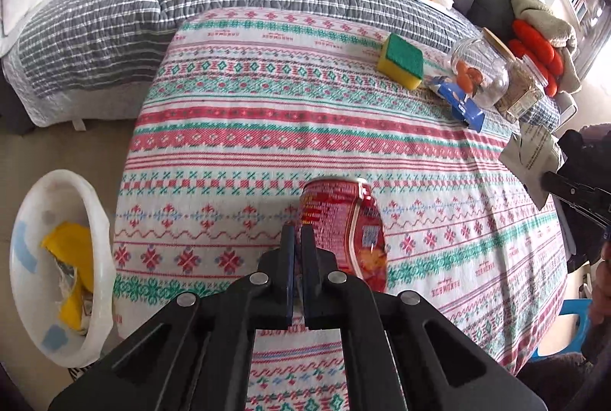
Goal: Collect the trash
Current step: 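Carry the red can to the bucket and release it with the left gripper while the right holds the packet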
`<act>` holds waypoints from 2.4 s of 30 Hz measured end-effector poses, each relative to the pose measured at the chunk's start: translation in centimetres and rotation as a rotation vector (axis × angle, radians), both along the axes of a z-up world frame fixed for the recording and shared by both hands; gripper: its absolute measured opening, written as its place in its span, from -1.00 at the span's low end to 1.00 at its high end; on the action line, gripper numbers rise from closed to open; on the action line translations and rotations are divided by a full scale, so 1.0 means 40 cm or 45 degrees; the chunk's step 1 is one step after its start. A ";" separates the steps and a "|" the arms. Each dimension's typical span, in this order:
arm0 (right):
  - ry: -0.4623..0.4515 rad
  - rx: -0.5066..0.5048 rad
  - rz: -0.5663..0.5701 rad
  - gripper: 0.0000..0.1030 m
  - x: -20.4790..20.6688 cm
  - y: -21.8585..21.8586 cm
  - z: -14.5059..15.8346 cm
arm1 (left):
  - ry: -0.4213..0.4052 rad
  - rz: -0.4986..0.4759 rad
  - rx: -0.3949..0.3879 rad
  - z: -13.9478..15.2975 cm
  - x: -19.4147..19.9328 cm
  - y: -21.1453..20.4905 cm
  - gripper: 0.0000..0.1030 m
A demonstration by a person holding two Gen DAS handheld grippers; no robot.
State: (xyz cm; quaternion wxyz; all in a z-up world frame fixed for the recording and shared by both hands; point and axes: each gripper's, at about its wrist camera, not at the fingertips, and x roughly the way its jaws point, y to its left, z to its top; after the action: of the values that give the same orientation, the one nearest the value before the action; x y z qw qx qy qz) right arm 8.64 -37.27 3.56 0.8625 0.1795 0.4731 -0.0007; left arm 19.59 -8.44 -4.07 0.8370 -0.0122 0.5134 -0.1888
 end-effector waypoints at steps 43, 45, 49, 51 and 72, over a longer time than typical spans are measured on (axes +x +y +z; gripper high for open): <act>0.023 -0.101 0.292 -0.84 0.053 0.355 -0.001 | -0.014 0.289 0.077 0.043 -0.049 0.351 -0.10; 0.020 -0.093 0.317 -0.84 0.063 0.389 -0.004 | 0.004 0.348 0.082 0.031 -0.039 0.403 -0.10; 0.021 -0.071 0.354 -0.84 0.082 0.448 -0.014 | 0.048 0.450 0.107 -0.006 -0.021 0.491 -0.10; 0.023 -0.070 0.372 -0.84 0.092 0.475 -0.019 | 0.058 0.482 0.113 -0.020 -0.014 0.523 -0.10; -0.015 0.005 0.568 -0.83 0.149 0.741 -0.064 | 0.002 0.681 0.293 -0.015 -0.135 0.687 0.80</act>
State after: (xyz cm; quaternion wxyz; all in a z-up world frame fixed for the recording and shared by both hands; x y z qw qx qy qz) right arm 14.61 -7.62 1.01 0.8436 0.0723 0.4962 0.1920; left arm 14.19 19.04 -4.65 0.8525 -0.0523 0.5108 0.0979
